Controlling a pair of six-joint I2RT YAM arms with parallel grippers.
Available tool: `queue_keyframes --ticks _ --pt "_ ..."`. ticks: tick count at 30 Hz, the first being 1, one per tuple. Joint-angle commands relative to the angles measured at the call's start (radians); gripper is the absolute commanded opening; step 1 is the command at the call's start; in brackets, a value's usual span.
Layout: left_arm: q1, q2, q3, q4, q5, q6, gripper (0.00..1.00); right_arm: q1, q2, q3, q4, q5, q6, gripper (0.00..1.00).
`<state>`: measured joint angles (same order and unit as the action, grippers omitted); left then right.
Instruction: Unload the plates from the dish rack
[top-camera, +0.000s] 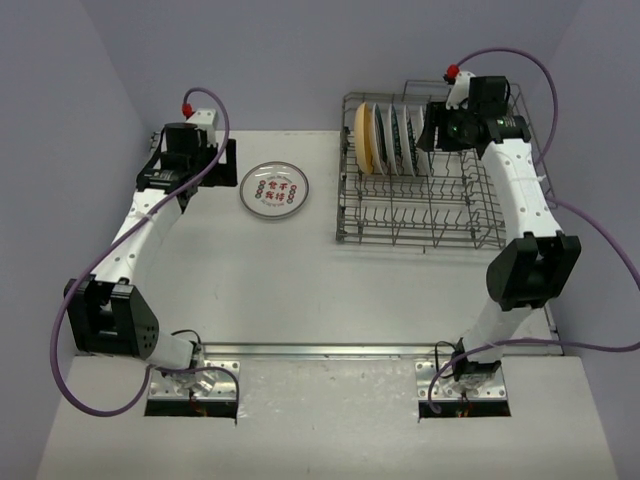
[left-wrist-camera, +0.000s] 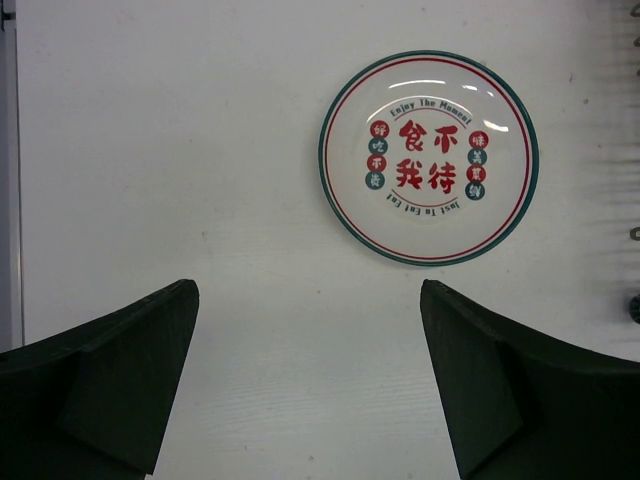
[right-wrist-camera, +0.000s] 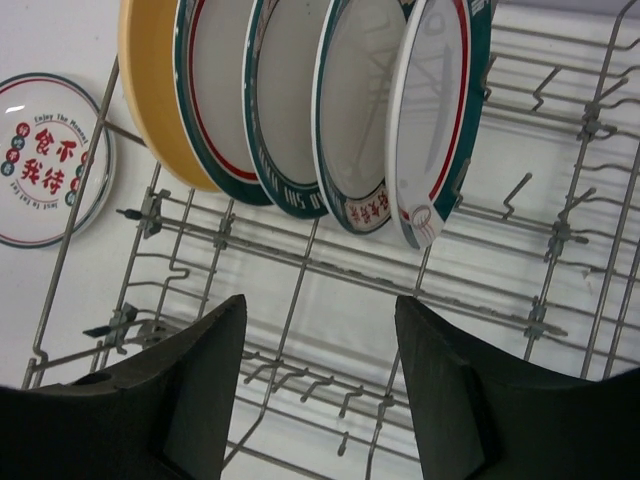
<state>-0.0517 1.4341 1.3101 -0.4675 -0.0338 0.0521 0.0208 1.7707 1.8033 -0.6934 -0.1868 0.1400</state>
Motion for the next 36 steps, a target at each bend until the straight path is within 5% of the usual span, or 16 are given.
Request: queue_keyframes --ticks 1,21,36 --pt "0.0 -0.046 0.008 0.021 0.029 -0.002 0.91 -0.007 0.072 0.114 0.031 -0.002 -0.051 0.6" --pt "0.0 -0.02 0.018 -0.025 0.102 -0.043 0.91 -0.005 0.4 0.305 0.074 0.101 -0.206 0.5" --pt "0.0 -0.009 0.04 -0.045 0.135 -0.109 1.0 -0.01 0.356 0.26 0.069 0.004 -0.099 0.06"
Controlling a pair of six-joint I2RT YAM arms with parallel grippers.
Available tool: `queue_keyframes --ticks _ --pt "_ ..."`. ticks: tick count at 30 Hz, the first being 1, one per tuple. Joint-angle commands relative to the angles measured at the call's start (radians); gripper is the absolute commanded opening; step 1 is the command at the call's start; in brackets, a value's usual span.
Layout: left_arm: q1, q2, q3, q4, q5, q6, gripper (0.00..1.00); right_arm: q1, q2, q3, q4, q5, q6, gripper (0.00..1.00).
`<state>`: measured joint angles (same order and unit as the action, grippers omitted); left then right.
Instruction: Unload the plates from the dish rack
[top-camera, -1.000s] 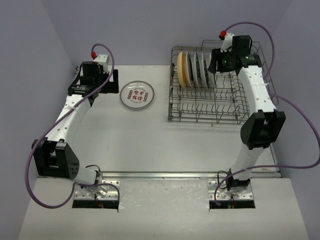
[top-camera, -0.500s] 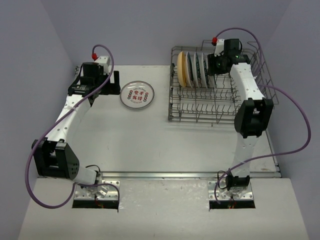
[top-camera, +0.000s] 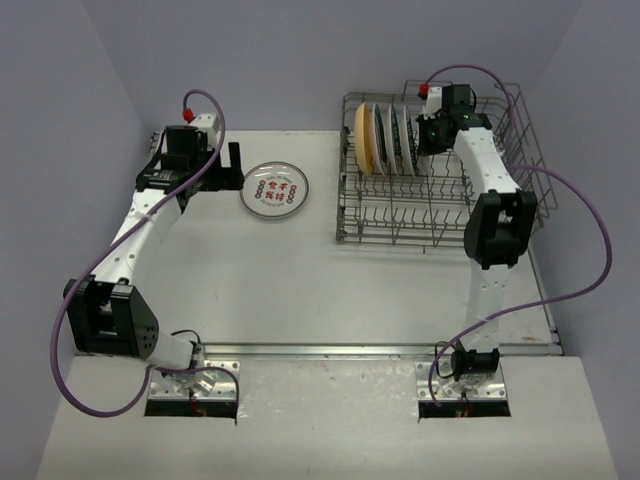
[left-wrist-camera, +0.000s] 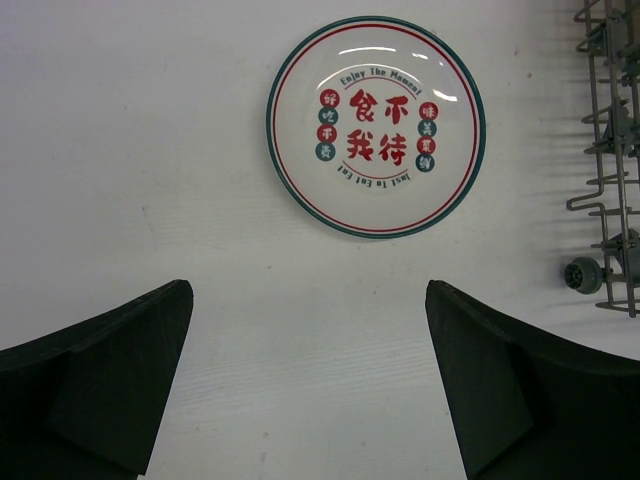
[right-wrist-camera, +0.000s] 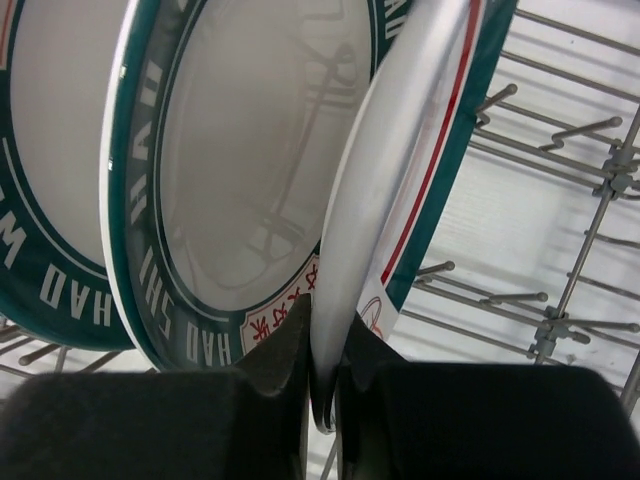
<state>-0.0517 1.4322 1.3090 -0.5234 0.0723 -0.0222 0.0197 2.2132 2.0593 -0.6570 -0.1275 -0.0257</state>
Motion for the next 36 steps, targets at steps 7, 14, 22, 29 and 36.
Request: queue_keyframes --ticks 7,14,22,29,36 --pt "0.0 -0.012 0.065 -0.016 0.041 -0.044 1.0 -0.053 -0.188 0.056 0.022 -0.148 0.144 0.0" --pt "0.001 -0.038 0.096 -0.045 0.047 -0.031 1.0 -0.152 -0.291 0.131 0.022 -0.363 0.217 0.0" --pt "0.032 -0.15 0.084 -0.014 0.345 -0.087 1.0 -0.044 -0.638 -0.16 0.124 -0.452 -0.108 0.0" --pt "0.041 -0.298 0.041 0.018 0.685 -0.179 0.96 0.429 -1.091 -0.747 0.36 -0.082 -0.71 0.0" --pt "0.049 -0.376 -0.023 -0.037 0.873 -0.187 0.91 0.815 -1.3 -1.194 0.634 0.25 -1.246 0.0"
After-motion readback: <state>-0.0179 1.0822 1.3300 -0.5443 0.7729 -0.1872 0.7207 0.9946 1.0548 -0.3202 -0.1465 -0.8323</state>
